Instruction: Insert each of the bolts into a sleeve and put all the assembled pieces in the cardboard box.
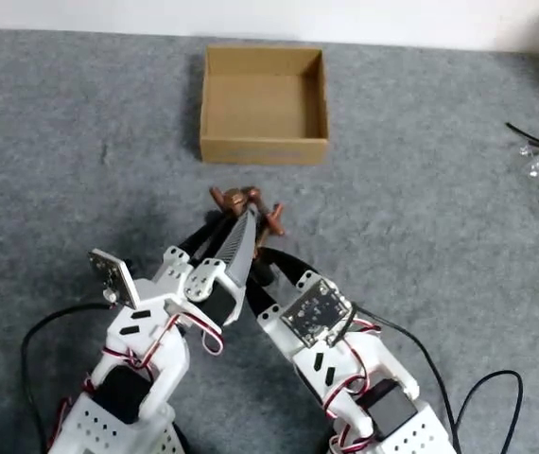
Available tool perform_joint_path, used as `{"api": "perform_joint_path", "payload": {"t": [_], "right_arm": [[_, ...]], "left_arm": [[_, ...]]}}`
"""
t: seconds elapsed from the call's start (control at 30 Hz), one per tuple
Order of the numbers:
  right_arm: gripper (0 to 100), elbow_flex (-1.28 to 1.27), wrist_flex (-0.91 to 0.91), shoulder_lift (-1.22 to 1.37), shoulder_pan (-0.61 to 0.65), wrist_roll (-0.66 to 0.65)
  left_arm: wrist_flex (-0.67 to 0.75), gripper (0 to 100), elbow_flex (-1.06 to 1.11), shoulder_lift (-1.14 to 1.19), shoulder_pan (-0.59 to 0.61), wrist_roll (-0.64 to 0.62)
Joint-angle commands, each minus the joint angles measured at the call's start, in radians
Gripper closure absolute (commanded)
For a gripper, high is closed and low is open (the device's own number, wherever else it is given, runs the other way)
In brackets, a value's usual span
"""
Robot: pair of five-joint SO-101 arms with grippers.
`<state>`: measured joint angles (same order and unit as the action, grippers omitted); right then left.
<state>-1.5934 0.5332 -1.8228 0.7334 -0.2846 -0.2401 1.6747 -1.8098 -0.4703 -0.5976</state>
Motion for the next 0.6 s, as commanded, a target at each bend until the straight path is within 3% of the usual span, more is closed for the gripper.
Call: {"api": "perform_joint_path", "payload": {"t": [0.0,0.27,0.57], "right_arm": [[99.5,0.065,-0.005,-0.016,-0.028,0.009],[99.5,0.065,-0.007,-0.016,-0.038,0.009],[99.5,0.038,-0.007,-0.016,-0.076,0.009]], "left_arm": [[-0.035,99,0.022,-0.007,-0.051,0.002],[-0.167,99,0.022,-0.008,-0.065,0.002],[-0.261,99,0.022,-0.008,-0.168,0.025]]}}
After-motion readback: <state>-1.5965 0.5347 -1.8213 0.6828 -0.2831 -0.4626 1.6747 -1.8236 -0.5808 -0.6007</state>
